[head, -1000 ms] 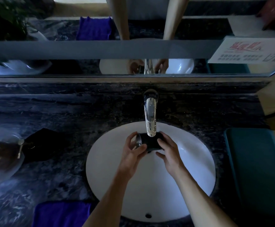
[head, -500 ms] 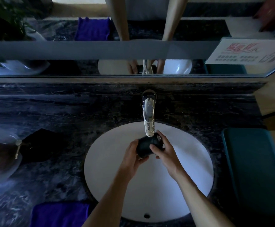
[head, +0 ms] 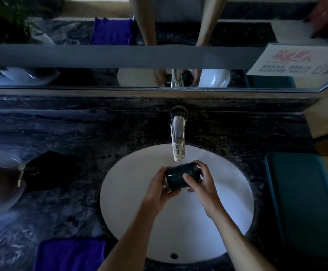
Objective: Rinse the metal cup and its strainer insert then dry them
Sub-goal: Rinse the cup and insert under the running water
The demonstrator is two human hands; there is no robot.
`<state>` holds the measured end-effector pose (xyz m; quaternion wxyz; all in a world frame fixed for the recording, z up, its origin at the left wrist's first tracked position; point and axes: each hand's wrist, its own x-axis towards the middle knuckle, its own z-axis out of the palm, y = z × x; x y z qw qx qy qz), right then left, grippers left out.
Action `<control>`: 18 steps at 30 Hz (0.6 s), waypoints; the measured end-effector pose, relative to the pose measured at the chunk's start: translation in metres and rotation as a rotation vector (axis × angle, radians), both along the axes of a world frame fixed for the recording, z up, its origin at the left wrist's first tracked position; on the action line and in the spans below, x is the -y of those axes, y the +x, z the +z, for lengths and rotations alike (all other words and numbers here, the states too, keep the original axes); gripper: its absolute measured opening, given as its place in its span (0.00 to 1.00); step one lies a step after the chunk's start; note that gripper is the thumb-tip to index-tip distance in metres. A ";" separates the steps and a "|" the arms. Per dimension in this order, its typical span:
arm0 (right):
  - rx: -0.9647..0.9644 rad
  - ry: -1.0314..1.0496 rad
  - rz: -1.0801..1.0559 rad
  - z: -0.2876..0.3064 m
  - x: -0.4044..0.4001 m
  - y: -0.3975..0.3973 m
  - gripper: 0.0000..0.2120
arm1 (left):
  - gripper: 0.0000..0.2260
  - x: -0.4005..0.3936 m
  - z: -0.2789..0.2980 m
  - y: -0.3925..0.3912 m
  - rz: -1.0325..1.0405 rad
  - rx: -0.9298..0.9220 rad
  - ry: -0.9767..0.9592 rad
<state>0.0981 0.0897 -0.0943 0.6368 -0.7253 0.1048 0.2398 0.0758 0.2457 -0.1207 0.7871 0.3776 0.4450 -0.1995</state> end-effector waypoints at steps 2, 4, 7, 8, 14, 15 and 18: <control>0.004 0.010 -0.035 0.003 0.003 0.001 0.20 | 0.14 -0.002 -0.001 0.001 -0.012 0.016 0.035; 0.014 0.011 -0.056 0.005 0.006 0.003 0.20 | 0.14 -0.003 -0.001 0.000 -0.037 0.035 0.062; 0.021 -0.011 -0.075 0.006 0.010 0.006 0.23 | 0.12 -0.006 -0.001 0.000 -0.029 0.054 0.113; 0.030 -0.038 -0.072 0.006 0.011 0.007 0.24 | 0.11 -0.007 -0.001 0.000 -0.005 0.058 0.132; 0.128 -0.414 0.069 0.005 0.014 0.013 0.30 | 0.07 -0.017 -0.001 -0.001 -0.079 0.098 0.347; 0.140 -0.446 0.077 0.007 0.014 0.013 0.30 | 0.07 -0.017 -0.001 -0.001 -0.092 0.099 0.370; 0.111 -0.417 0.028 0.007 0.014 0.011 0.30 | 0.06 -0.019 0.000 0.000 -0.106 0.096 0.421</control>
